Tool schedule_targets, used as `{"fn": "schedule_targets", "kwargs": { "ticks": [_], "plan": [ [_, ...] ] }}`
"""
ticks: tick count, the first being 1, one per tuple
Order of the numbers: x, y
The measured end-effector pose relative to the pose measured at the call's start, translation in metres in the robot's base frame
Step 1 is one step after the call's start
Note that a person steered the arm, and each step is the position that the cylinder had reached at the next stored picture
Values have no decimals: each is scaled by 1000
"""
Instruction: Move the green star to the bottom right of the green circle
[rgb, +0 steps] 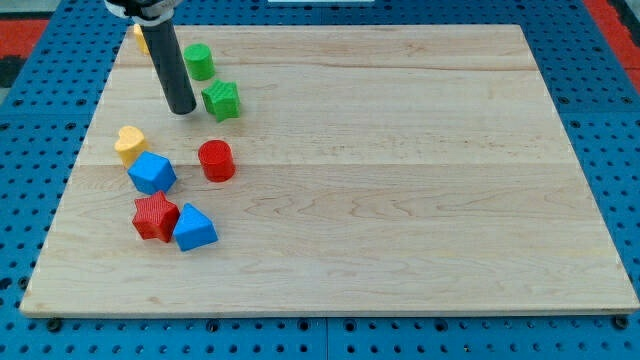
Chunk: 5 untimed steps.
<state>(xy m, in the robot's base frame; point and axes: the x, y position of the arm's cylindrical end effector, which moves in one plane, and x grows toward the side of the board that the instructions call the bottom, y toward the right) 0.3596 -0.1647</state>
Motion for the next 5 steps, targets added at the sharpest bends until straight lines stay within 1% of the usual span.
{"fn": "schedule_targets", "kwargs": {
  "ticks": [1,2,3,4,5],
  "plan": [
    [19,21],
    [-16,37],
    [36,46],
    [82,89],
    [136,74]
  ]
}}
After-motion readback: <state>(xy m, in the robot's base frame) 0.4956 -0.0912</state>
